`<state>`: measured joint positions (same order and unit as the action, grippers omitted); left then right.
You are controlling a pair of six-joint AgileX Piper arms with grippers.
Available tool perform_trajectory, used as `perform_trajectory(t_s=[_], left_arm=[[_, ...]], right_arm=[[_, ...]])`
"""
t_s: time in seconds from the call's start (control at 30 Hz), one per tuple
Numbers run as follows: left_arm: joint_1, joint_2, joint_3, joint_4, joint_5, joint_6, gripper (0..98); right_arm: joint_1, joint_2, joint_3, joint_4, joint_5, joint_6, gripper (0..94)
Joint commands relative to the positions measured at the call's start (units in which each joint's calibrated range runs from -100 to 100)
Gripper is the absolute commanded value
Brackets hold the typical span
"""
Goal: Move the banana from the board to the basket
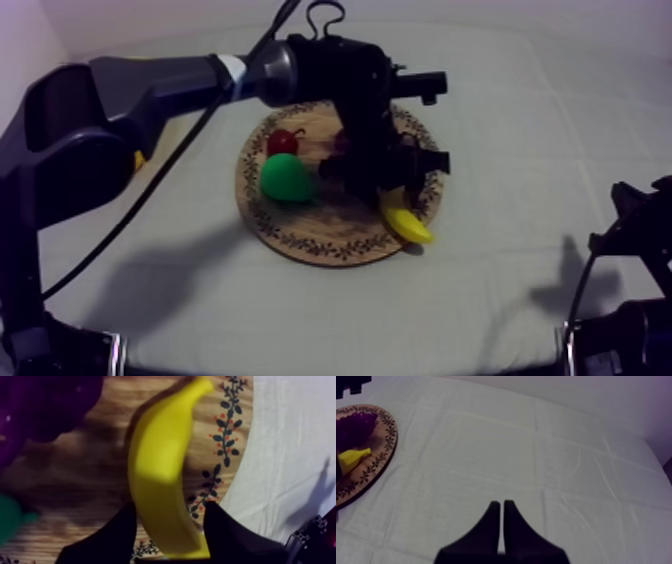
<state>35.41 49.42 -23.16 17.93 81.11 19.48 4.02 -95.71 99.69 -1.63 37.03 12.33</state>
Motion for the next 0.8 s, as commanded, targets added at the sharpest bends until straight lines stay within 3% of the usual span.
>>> perform_trajectory(t_s=[0.0,0.37,0.77], left_arm=[[0.1,0.7,-1.0,-0.66,1.9,0.8,45.5],[0.9,0.9,-2.3,-5.96,7.9,4.1,34.3],[0.6,-11.8,-6.6,-13.13,17.5,5.7,32.6]], right_arm=[[0.0,0.0,0.0,0.0,0.0,0.0,0.6],[0.0,0.0,0.0,0.0,0.0,0.0,0.6],[0.0,0.0,0.0,0.0,0.0,0.0,0.6]])
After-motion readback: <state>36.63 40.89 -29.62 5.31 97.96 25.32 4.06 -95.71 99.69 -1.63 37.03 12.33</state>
